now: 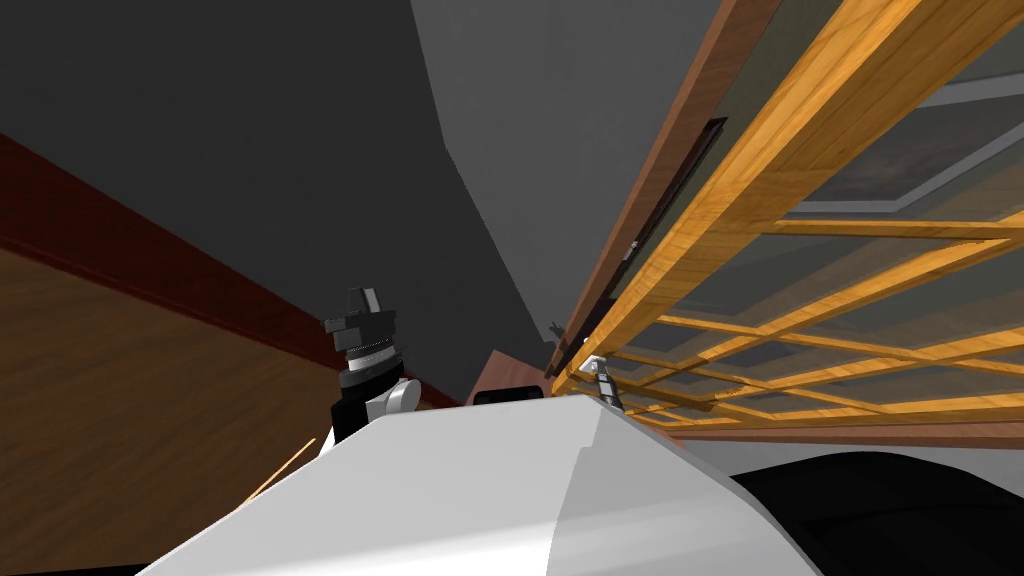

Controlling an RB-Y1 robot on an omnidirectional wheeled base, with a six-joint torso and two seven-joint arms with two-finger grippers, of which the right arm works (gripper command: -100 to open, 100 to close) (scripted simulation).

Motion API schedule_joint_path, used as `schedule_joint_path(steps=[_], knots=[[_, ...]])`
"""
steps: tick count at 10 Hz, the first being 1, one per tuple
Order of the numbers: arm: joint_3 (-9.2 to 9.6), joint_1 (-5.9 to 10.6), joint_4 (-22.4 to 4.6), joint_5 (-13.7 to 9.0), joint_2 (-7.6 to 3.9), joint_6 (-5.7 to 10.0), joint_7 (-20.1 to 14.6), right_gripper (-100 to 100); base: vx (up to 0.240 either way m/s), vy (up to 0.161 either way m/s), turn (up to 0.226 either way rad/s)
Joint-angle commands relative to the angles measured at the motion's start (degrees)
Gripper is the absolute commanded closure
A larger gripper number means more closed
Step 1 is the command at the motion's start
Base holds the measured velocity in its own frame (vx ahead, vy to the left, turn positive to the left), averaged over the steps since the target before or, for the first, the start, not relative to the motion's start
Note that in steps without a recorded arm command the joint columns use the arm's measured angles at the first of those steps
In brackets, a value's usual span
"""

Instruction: Pull the door open

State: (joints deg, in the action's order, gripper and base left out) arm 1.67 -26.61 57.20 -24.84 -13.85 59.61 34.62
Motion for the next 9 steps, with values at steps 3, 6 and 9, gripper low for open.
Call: schedule_joint_path(steps=[3,6,9], knots=[[1.46,0.06,0.6,-0.8,0.57,-0.12,-3.9,100,-0.043,-0.005,0.032],[2.40,0.03,1.0,-2.5,0.58,0.12,-8.6,100,-0.046,-0.006,0.045],[3.35,0.00,1.4,-4.1,0.60,0.37,-12.9,100,-0.054,-0.011,0.052]])
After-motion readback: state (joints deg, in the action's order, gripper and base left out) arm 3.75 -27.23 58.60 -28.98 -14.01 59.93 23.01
